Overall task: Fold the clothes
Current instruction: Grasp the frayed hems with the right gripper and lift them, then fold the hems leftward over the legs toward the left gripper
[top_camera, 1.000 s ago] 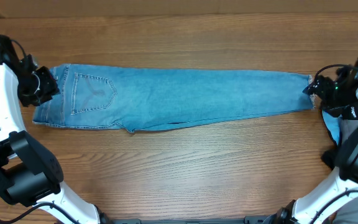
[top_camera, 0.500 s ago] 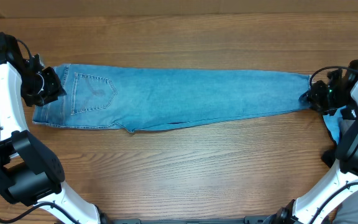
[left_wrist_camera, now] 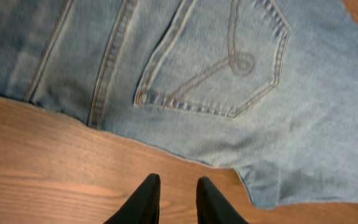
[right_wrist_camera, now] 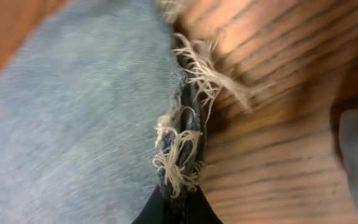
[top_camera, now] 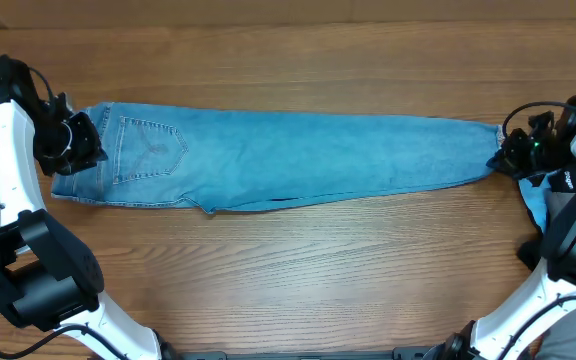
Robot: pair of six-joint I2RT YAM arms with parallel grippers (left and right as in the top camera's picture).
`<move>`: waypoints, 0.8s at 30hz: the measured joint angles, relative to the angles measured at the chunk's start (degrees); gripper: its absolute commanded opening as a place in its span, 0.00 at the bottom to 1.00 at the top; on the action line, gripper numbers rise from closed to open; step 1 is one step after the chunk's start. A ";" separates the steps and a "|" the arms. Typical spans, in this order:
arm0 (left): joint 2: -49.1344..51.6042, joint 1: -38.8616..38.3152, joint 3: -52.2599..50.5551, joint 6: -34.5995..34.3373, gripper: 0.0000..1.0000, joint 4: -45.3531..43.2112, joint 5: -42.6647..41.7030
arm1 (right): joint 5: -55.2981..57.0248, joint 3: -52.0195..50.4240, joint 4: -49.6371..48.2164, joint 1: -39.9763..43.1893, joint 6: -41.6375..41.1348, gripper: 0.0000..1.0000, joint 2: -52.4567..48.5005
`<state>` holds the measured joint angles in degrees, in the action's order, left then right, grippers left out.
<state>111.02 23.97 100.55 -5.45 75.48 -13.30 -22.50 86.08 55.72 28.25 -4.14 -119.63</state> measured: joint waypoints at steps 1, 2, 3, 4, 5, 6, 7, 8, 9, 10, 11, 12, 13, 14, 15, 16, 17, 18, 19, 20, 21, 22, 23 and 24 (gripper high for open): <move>0.00 0.00 0.00 0.00 0.23 0.35 -0.02 | -0.09 0.00 0.26 -0.31 -0.13 0.04 0.94; 0.00 0.00 0.02 0.07 0.22 0.66 -0.02 | -0.17 0.02 0.68 -0.87 -0.20 0.04 2.38; 0.00 0.00 0.00 0.09 0.22 0.87 -0.02 | -0.22 0.02 0.92 -1.49 -0.35 0.04 3.78; 0.00 0.00 0.00 0.09 0.22 1.05 -0.02 | -0.24 0.04 1.18 -2.49 -0.35 0.04 5.64; -0.04 0.00 0.00 0.09 0.23 1.07 -0.02 | -0.22 0.07 1.36 -2.86 -0.37 0.04 6.25; -0.13 0.00 0.00 0.09 0.23 1.07 -0.02 | -0.39 0.26 1.90 -4.81 -0.46 0.04 9.16; -0.39 0.00 0.00 0.09 0.23 1.07 -0.04 | -0.44 0.46 2.43 -6.19 -0.74 0.04 10.80; -0.76 0.00 0.00 0.09 0.23 1.07 -0.15 | -0.46 0.72 3.10 -8.07 -0.90 0.04 12.63; -1.29 0.00 0.00 0.09 0.24 1.07 -0.24 | -0.48 0.98 3.80 -9.77 -1.05 0.04 13.90; -1.97 0.00 0.00 0.09 0.24 1.07 -0.26 | -0.50 1.27 4.52 -11.78 -1.31 0.04 14.97; -2.91 0.00 0.00 0.09 0.25 1.07 -0.39 | -0.48 1.46 5.25 -13.64 -1.42 0.04 15.61; -3.89 0.00 0.00 0.11 0.26 1.07 -0.46 | -0.42 1.55 5.90 -15.41 -1.73 0.04 15.93; -4.87 0.00 0.00 0.11 0.26 1.07 -0.52 | -0.31 1.55 6.40 -17.57 -2.12 0.04 16.02; -5.99 0.00 0.02 0.11 0.27 1.09 -0.66 | -0.09 1.55 6.69 -19.47 -2.32 0.04 15.98; -7.26 0.00 0.02 0.11 0.27 1.09 -0.68 | 0.04 1.55 6.80 -21.18 -2.56 0.04 15.91; -8.33 0.00 0.02 0.11 0.27 1.09 -0.68 | 0.17 1.55 6.62 -23.34 -2.99 0.04 15.87; -9.35 0.00 0.04 0.11 0.27 1.09 -0.70 | 0.26 1.55 6.29 -25.31 -3.45 0.04 15.87; -10.38 0.00 0.07 0.11 0.28 1.11 -0.72 | 0.31 1.55 5.95 -26.82 -3.76 0.04 15.87; -11.23 0.00 0.09 0.11 0.28 1.14 -0.81 | 0.39 1.55 5.44 -28.59 -4.44 0.04 15.87; -11.89 0.00 0.11 0.11 0.28 1.18 -0.87 | 0.46 1.55 5.05 -30.29 -5.14 0.04 15.87; -12.46 0.00 0.11 0.11 0.29 1.20 -0.92 | 0.46 1.55 4.63 -32.02 -5.77 0.04 15.87; -12.85 0.00 0.11 0.11 0.28 1.27 -1.05 | 0.48 1.55 4.26 -33.57 -6.40 0.04 15.87; -13.18 0.00 0.13 0.11 0.28 1.36 -1.07 | 0.46 1.55 3.72 -35.08 -6.99 0.04 15.87; -13.31 0.00 0.13 0.11 0.28 1.60 -1.07 | 0.55 1.55 3.15 -36.72 -7.93 0.04 15.87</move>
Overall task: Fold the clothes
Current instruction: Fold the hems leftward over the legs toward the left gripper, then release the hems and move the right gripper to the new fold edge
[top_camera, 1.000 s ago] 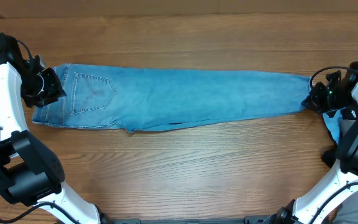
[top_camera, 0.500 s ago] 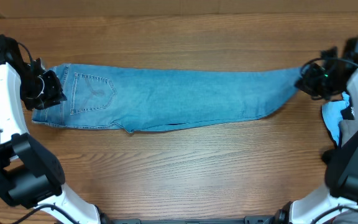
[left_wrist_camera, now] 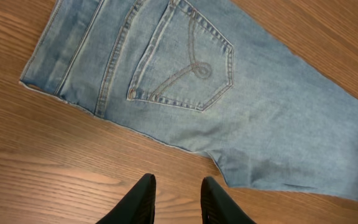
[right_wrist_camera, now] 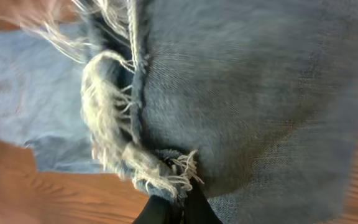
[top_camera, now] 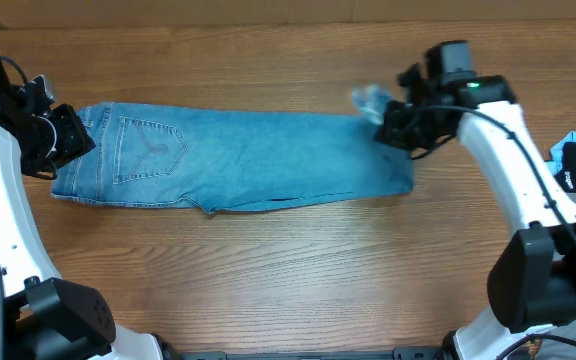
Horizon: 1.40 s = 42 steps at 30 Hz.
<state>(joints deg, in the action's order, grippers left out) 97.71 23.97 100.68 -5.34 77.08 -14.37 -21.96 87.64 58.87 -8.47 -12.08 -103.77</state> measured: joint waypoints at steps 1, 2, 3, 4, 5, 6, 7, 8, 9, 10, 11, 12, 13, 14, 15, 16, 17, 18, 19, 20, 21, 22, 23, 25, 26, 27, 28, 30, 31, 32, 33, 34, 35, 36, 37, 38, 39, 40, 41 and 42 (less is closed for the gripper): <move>0.00 0.00 0.02 0.00 0.28 0.33 -0.02 | 0.07 0.00 -0.48 -1.33 -0.42 0.04 0.00; 0.00 0.00 0.02 0.00 0.28 0.74 -0.02 | 0.13 0.00 -0.85 -2.64 -1.27 0.04 0.00; 0.00 0.00 0.02 0.00 0.28 1.18 -0.02 | 0.33 0.00 -1.18 -4.04 -2.05 0.04 0.00; 0.00 0.00 0.02 0.00 0.28 1.51 -0.02 | 0.57 0.00 -1.33 -5.11 -2.69 0.04 0.00; 0.00 0.00 0.02 0.00 0.28 1.95 -0.02 | 0.94 0.00 -1.42 -6.21 -3.34 0.04 0.00; 0.00 0.00 0.04 0.00 0.28 2.34 -0.02 | 1.27 0.00 -1.55 -7.08 -3.87 0.04 0.00; 0.00 0.00 0.04 0.00 0.27 2.62 -0.02 | 1.55 0.00 -1.79 -8.00 -4.46 0.04 0.00; 0.00 0.00 0.04 0.00 0.27 2.84 -0.02 | 1.86 0.00 -2.08 -8.94 -5.03 0.04 0.00; 0.00 0.00 0.04 0.02 0.27 3.02 0.00 | 2.08 0.00 -2.38 -9.70 -5.62 0.04 0.00; 0.00 0.00 0.04 0.00 0.27 3.15 -0.02 | 2.27 -0.02 -2.86 -10.54 -6.19 0.04 0.00; 0.00 0.00 0.04 0.00 0.27 3.15 -0.02 | 2.43 -0.04 -3.52 -11.23 -6.75 0.04 0.00; 0.00 0.00 0.04 0.00 0.27 3.15 -0.02 | 2.56 -0.11 -4.09 -11.82 -7.23 0.04 0.00; 0.00 0.00 0.04 0.00 0.27 3.21 -0.02 | 2.69 -0.37 -4.94 -12.55 -7.78 0.04 0.00; 0.00 0.00 0.04 0.00 0.27 3.28 -0.02 | 2.80 -0.76 -5.88 -13.22 -8.48 0.04 0.00; 0.00 0.00 0.04 0.00 0.27 3.30 -0.02 | 2.86 -1.25 -6.95 -14.08 -9.16 0.04 0.00; 0.00 0.00 0.04 0.00 0.27 3.30 -0.02 | 2.91 -1.70 -7.82 -14.75 -9.92 0.04 0.00; 0.00 0.00 0.04 0.00 0.27 3.30 -0.02 | 2.93 -2.19 -8.57 -15.47 -10.54 0.04 0.00; 0.00 0.00 0.04 0.00 0.27 3.34 -0.02 | 2.93 -2.60 -9.38 -16.20 -11.08 0.04 0.00; 0.00 0.00 0.04 0.00 0.27 3.32 -0.02 | 2.93 -2.97 -10.40 -16.98 -12.00 0.04 0.00; 0.00 0.00 0.04 0.00 0.27 3.34 -0.02 | 2.99 -3.19 -11.21 -17.59 -12.48 0.04 0.00; 0.00 0.00 0.04 0.00 0.27 3.37 -0.02 | 3.13 -3.43 -12.02 -18.21 -13.27 0.04 0.00; 0.00 0.00 0.04 0.00 0.27 3.43 -0.02 | 3.34 -3.61 -12.68 -18.73 -13.99 0.04 0.00; 0.00 0.00 0.04 0.00 0.27 3.56 -0.02 | 3.45 -3.72 -13.07 -19.15 -14.58 0.04 0.00; 0.00 0.00 0.04 0.00 0.27 3.63 -0.02 | 3.61 -4.20 -13.94 -20.00 -15.87 0.04 0.00; 0.00 0.00 0.04 0.00 0.28 3.63 -0.02 | 3.80 -4.46 -14.38 -20.31 -16.28 0.04 0.00; 0.00 0.00 0.04 0.00 0.27 3.65 -0.02 | 3.91 -4.79 -14.75 -20.59 -16.65 0.05 0.00; 0.00 0.00 0.04 0.00 0.27 3.67 -0.02 | 4.04 -5.16 -15.08 -20.85 -17.35 0.05 0.00; 0.00 0.00 0.04 0.00 0.27 3.72 -0.02 | 4.22 -5.79 -15.98 -21.24 -17.99 0.06 -0.02; 0.00 0.00 0.04 0.00 0.27 3.72 -0.02 | 4.24 -6.05 -16.63 -21.51 -18.38 0.06 -0.02; 0.00 0.00 0.04 0.00 0.27 3.72 -0.02 | 4.33 -6.21 -17.35 -21.73 -18.51 0.06 -0.02; 0.00 0.00 0.04 0.00 0.27 3.72 -0.02 | 4.37 -6.25 -18.29 -22.05 -18.78 0.07 -0.04; 0.00 0.00 0.04 0.00 0.27 3.72 -0.02 | 4.37 -6.25 -19.28 -22.43 -18.97 0.07 -0.09; 0.00 0.00 0.04 0.00 0.27 3.72 -0.02 | 4.37 -6.25 -20.11 -22.80 -19.10 0.07 -0.13; 0.00 0.00 0.04 0.00 0.27 3.76 -0.02 | 4.39 -6.25 -20.87 -23.19 -19.30 0.08 -0.17; 0.00 0.00 0.04 0.00 0.27 3.78 0.00 | 4.39 -6.27 -21.84 -23.63 -19.63 0.11 -0.28; 0.00 0.00 0.04 0.00 0.27 3.89 -0.02 | 4.39 -6.27 -22.47 -24.02 -19.87 0.17 -0.42; 0.00 0.00 0.04 0.00 0.27 4.04 -0.02 | 4.35 -6.27 -23.15 -24.37 -20.13 0.30 -0.63; 0.00 0.00 0.04 0.00 0.27 4.13 0.00 | 4.35 -6.27 -23.63 -24.72 -20.61 0.44 -0.87; 0.00 0.00 0.04 0.00 0.27 4.22 -0.02 | 4.46 -6.27 -23.89 -25.00 -20.55 0.50 -1.07; 0.00 0.00 0.04 0.00 0.27 4.24 -0.02 | 4.46 -6.29 -23.89 -25.18 -20.65 0.52 -1.29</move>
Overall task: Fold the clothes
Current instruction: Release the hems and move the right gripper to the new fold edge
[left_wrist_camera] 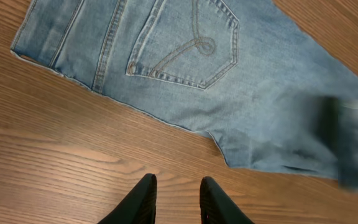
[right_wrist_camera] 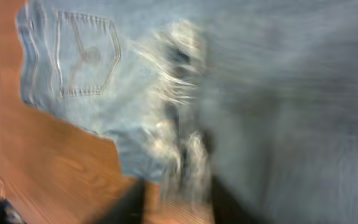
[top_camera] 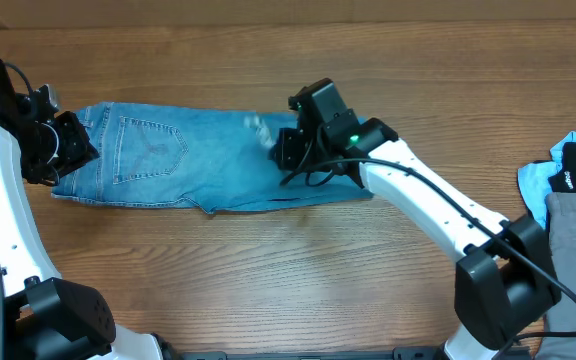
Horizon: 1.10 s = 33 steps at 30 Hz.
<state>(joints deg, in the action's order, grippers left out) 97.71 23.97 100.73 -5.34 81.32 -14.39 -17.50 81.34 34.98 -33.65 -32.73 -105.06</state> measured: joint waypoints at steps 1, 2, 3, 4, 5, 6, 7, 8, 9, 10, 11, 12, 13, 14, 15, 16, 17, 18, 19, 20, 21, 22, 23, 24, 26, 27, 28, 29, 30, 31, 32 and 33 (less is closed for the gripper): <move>0.00 0.00 0.00 0.00 0.27 0.02 0.00 | 0.15 -0.02 0.04 -0.13 0.00 0.52 -0.20; 0.00 0.00 0.00 0.00 0.27 0.17 0.00 | 0.17 -0.02 0.09 -0.13 -0.11 0.52 -0.35; 0.00 0.00 0.00 0.02 0.27 0.24 0.00 | 0.33 -0.02 0.28 -0.07 -0.04 0.52 -0.39; 0.00 0.00 0.00 0.02 0.27 0.33 0.00 | 0.37 -0.02 0.66 0.15 -0.07 0.52 -0.42; 0.00 0.00 0.00 0.00 0.27 0.39 0.00 | 0.37 -0.02 1.16 0.46 -0.07 0.52 -0.39; 0.00 0.00 0.00 0.02 0.27 0.39 0.00 | 0.35 -0.02 2.10 0.94 -0.04 0.53 -0.39; 0.00 0.00 0.00 0.00 0.27 0.44 0.00 | 0.37 -0.02 2.89 1.44 0.02 0.52 -0.39; 0.00 0.00 0.00 0.02 0.27 0.55 0.00 | 0.39 -0.02 4.66 2.34 0.46 0.52 -0.37; 0.00 0.00 0.00 0.00 0.27 0.59 0.00 | 0.35 -0.04 6.14 3.32 0.83 0.50 -0.33; 0.00 0.00 0.00 0.00 0.27 0.59 -0.02 | 0.44 -0.04 7.58 4.55 1.33 0.45 -0.24; 0.00 0.00 0.00 0.02 0.27 0.59 -0.20 | 0.44 -0.04 8.94 5.75 1.62 0.42 -0.17; 0.00 0.00 0.00 0.22 0.27 0.59 -0.66 | 0.50 -0.04 10.21 6.91 1.84 0.40 -0.09; 0.00 0.00 0.00 0.72 0.27 0.57 -1.40 | 0.68 -0.04 11.91 8.28 2.27 0.39 0.02; 0.00 0.00 0.00 1.42 0.27 0.59 -2.56 | 1.14 -0.04 13.55 9.60 2.67 0.40 0.11; 0.00 0.00 0.00 2.34 0.27 0.61 -3.93 | 2.10 -0.04 15.45 11.43 3.10 0.45 0.15; 0.00 0.00 0.00 2.89 0.27 0.66 -4.98 | 3.06 -0.04 16.85 13.11 3.54 0.59 0.15; 0.00 0.00 0.00 3.50 0.27 0.76 -5.97 | 3.58 -0.04 17.55 14.16 4.07 0.75 0.15; 0.00 0.00 0.00 4.02 0.28 0.94 -6.78 | 4.11 -0.07 17.97 15.63 5.44 0.84 0.15; 0.00 0.00 0.00 4.42 0.29 1.09 -7.52 | 4.50 -0.07 18.34 17.44 7.02 0.89 0.15; 0.00 0.00 0.00 4.68 0.30 1.25 -8.04 | 4.57 -0.07 18.56 19.52 9.20 0.91 0.15; 0.00 0.00 0.00 4.96 0.30 1.40 -8.37 | 4.39 -0.07 18.67 20.79 10.93 0.91 0.15; 0.00 0.00 0.00 5.20 0.31 1.62 -8.72 | 4.02 -0.07 18.91 22.49 13.25 0.92 0.15; 0.00 0.00 0.00 5.40 0.31 1.75 -9.03 | 3.48 -0.07 19.12 24.15 15.43 0.92 0.15; 0.00 0.00 0.00 5.55 0.31 1.84 -9.22 | 3.15 -0.07 19.23 25.46 17.22 0.91 0.15; 0.00 0.00 0.00 5.60 0.31 1.84 -9.53 | 2.23 -0.07 19.45 27.67 20.35 0.83 0.09; 0.00 0.00 0.00 5.60 0.31 1.84 -9.66 | 1.57 -0.07 19.30 28.65 21.81 0.77 -0.11; 0.00 0.00 0.00 5.62 0.31 1.84 -9.66 | 0.87 -0.09 18.91 29.29 22.84 0.70 -0.48; 0.00 0.00 0.00 5.62 0.31 1.84 -9.70 | 0.17 -0.13 18.40 29.70 23.71 0.63 -1.07; 0.00 0.00 0.00 5.62 0.31 1.84 -9.77 | -0.59 -0.17 17.94 29.99 24.74 0.59 -2.03; 0.00 0.00 0.00 5.62 0.32 1.84 -9.86 | -1.29 -0.26 17.62 30.05 25.53 0.59 -3.17; 0.00 0.00 0.00 5.62 0.32 1.84 -9.90 | -1.95 -0.37 17.49 30.08 25.75 0.59 -4.31; 0.00 0.00 0.02 5.62 0.32 1.84 -9.90 | -2.89 -0.50 17.46 30.01 26.21 0.60 -5.92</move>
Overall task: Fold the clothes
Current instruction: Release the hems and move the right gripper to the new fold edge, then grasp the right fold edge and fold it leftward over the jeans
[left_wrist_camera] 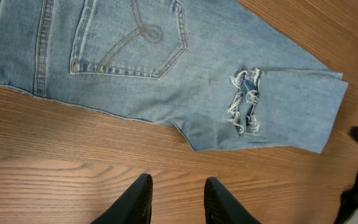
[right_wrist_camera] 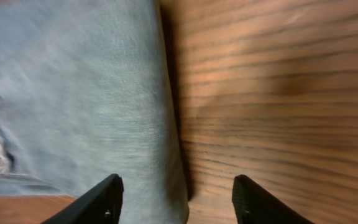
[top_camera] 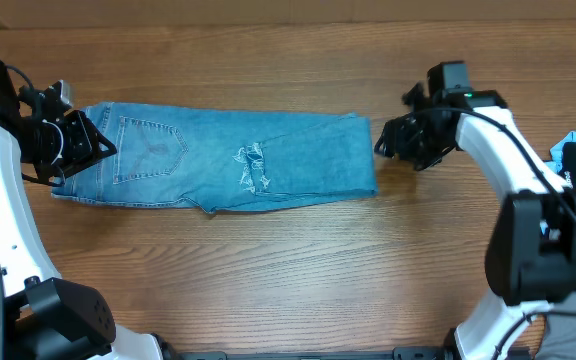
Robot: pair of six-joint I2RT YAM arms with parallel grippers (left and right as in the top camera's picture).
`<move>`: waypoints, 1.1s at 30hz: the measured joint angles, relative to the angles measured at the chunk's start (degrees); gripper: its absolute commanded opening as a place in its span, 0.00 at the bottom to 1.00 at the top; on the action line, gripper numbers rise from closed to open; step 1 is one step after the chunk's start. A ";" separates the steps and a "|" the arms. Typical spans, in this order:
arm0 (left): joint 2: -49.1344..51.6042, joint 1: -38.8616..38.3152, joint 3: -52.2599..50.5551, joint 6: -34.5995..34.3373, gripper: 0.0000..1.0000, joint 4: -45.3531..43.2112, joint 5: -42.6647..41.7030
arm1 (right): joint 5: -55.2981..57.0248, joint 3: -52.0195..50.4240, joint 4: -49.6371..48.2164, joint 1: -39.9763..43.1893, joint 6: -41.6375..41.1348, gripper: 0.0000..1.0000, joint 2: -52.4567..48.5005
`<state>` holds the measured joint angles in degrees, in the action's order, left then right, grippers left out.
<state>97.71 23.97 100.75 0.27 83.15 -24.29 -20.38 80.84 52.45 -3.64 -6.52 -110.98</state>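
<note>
Blue jeans [top_camera: 208, 160] lie across the table with the legs folded back on themselves. The frayed hem [top_camera: 251, 168] rests on top near the middle, and the back pocket [top_camera: 148, 145] is at the left. My left gripper [top_camera: 96, 147] hovers by the waistband end. In the left wrist view that gripper [left_wrist_camera: 176, 198] is open over bare wood, short of the jeans [left_wrist_camera: 166, 68]. My right gripper [top_camera: 386, 140] is at the fold on the right. It [right_wrist_camera: 179, 199] stands wide open astride the folded edge [right_wrist_camera: 166, 124], holding nothing.
A pile of other clothes, light blue and black, lies at the right table edge behind the right arm. Bare wood [top_camera: 288, 280] stretches in front of the jeans.
The right gripper was over the middle of the jeans with the frayed hem. The hem now lies there and the gripper is open at the fold on the right. The left gripper's fingers are slightly wider.
The jeans first lay at full length, my right gripper shut on the frayed hem at the far right. Then the hem was held over the leg, then near the pocket side. Now it lies released on the jeans, which are half as long. The left gripper stayed by the waistband.
</note>
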 measured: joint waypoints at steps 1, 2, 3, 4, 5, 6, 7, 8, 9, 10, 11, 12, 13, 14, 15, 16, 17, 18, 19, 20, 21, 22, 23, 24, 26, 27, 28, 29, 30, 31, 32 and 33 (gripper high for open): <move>0.00 0.00 0.00 0.00 0.32 0.02 0.00 | -0.72 -0.15 -0.20 -0.11 0.46 0.61 -1.38; 0.00 0.00 0.00 0.00 0.32 0.00 -0.02 | -1.86 -0.42 -0.44 -0.15 1.16 0.61 -2.91; 0.00 0.00 0.00 0.02 0.33 0.00 0.00 | -2.86 -0.63 -0.52 -0.22 1.88 0.61 -4.11; 0.00 0.00 0.00 0.04 0.33 0.00 0.00 | -3.93 -0.76 -0.50 -0.22 2.60 0.61 -5.07; 0.00 0.00 0.00 0.15 0.33 0.02 0.00 | -5.73 -0.83 -0.57 -0.22 3.89 0.61 -6.14; 0.00 0.00 0.00 0.17 0.33 0.02 0.00 | -7.17 -0.83 -0.59 -0.22 5.05 0.60 -6.78; 0.00 0.00 0.00 0.17 0.33 0.02 0.00 | -8.74 -0.83 -0.61 -0.20 6.23 0.59 -7.19; 0.00 0.00 0.00 0.17 0.33 0.02 0.00 | -10.47 -0.83 -0.63 -0.20 7.56 0.58 -7.50; 0.00 0.00 0.00 0.17 0.33 0.02 0.00 | -11.89 -0.83 -0.66 -0.22 8.59 0.55 -7.63; 0.00 0.00 0.00 0.17 0.33 0.02 0.00 | -13.03 -0.83 -0.74 -0.22 9.57 0.47 -7.72; 0.00 0.00 0.00 0.17 0.34 0.02 0.00 | -14.12 -0.83 -0.87 -0.26 10.75 0.38 -7.72; 0.00 0.00 0.00 0.17 0.34 0.00 0.00 | -14.80 -0.83 -0.94 -0.26 11.17 0.27 -7.72; 0.00 0.00 0.00 0.17 0.34 0.00 0.00 | -15.34 -0.83 -1.16 -0.26 12.22 0.16 -7.72; 0.00 0.00 0.02 0.17 0.33 0.00 0.00 | -15.63 -0.83 -1.38 -0.26 12.66 0.05 -7.72; 0.00 0.00 0.02 0.17 0.34 0.02 0.00 | -15.78 -0.83 -1.49 -0.24 12.98 0.04 -7.72; 0.00 0.00 0.02 0.17 0.33 0.02 0.00 | -15.78 -0.83 -1.46 -0.22 12.76 0.04 -7.72; 0.00 0.00 0.02 0.17 0.34 0.02 0.00 | -15.69 -0.83 -1.44 -0.20 12.59 0.04 -7.72; 0.00 0.00 0.02 0.17 0.33 0.02 0.00 | -15.61 -0.83 -1.36 -0.09 12.37 0.04 -7.72; 0.00 0.00 0.02 0.17 0.34 0.02 0.00 | -15.56 -0.83 -1.09 0.04 12.17 0.04 -7.72; 0.00 0.00 0.02 0.17 0.34 0.02 0.00 | -15.52 -0.76 -0.26 0.26 11.96 0.04 -7.72; 0.00 0.00 0.02 0.17 0.34 0.02 0.00 | -15.37 -0.59 0.46 0.55 11.65 0.04 -7.72; 0.00 0.00 0.02 0.17 0.34 0.04 0.00 | -15.10 -0.33 1.97 1.07 11.45 0.04 -7.72; 0.00 0.00 0.02 0.17 0.34 0.11 0.00 | -14.51 0.24 3.82 1.90 11.08 0.04 -7.72; 0.00 0.00 0.02 0.17 0.34 0.20 0.00 | -13.57 0.98 5.70 2.89 10.58 0.04 -7.72; 0.00 0.00 0.02 0.17 0.34 0.46 0.00 | -11.50 2.73 8.90 5.07 9.51 0.04 -7.72; 0.00 0.00 0.02 0.17 0.34 0.48 0.00 | -9.66 4.11 10.71 6.49 8.79 0.04 -7.69; 0.00 0.00 0.02 0.17 0.34 0.55 0.00 | -8.26 5.22 12.20 7.72 8.39 0.04 -7.52; 0.00 0.00 0.02 0.17 0.34 0.59 0.00 | -6.75 6.36 13.64 9.05 7.98 0.04 -7.26; 0.00 0.00 0.02 0.17 0.34 0.66 -0.02 | -5.44 7.45 15.17 10.27 7.72 0.04 -6.82; 0.00 0.00 0.02 0.17 0.34 0.66 0.00 | -4.11 8.76 16.50 11.63 7.06 0.04 -5.99; 0.00 0.00 0.02 0.17 0.34 0.66 0.00 | -3.65 9.16 16.79 12.04 6.84 0.04 -5.57; 0.00 0.00 0.02 0.17 0.34 0.63 0.00 | -2.51 9.88 17.18 12.96 6.45 0.04 -4.04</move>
<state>97.71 23.97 100.77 0.45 83.79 -24.29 -22.90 90.72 69.63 9.32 -0.08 -115.02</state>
